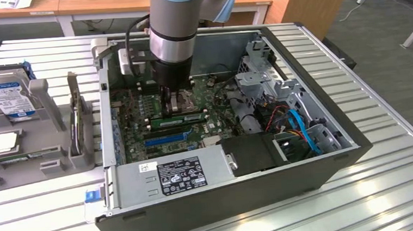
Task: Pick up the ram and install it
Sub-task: 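Press down the ram until it locks into place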
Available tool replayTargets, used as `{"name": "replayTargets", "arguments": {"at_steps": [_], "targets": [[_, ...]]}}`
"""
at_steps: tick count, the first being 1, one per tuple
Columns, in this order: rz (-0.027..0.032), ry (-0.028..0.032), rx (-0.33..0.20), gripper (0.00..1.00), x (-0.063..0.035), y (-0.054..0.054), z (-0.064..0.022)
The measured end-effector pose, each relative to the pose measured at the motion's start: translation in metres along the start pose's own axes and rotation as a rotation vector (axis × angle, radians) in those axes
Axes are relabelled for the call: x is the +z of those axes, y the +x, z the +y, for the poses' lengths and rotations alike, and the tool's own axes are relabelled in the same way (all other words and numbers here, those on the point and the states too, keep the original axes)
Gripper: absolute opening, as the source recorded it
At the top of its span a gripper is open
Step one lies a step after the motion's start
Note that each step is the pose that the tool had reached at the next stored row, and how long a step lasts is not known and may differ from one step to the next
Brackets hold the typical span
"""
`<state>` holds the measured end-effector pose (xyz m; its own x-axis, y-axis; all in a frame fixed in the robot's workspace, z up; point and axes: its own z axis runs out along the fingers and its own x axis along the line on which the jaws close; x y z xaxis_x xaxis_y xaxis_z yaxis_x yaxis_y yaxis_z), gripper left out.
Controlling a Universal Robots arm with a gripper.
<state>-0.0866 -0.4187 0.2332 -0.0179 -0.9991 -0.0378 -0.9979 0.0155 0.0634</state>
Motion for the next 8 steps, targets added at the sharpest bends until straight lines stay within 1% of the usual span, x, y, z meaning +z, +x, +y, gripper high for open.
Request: {"name": "replayTargets", "arguments": {"at_steps": [3,8], "targets": [[0.0000,0.0000,0.000,0.10,0.0020,0.0001,-0.0002],[0.0001,-0.0001,0.000,0.10,0.0021,0.0001,-0.0001]]}}
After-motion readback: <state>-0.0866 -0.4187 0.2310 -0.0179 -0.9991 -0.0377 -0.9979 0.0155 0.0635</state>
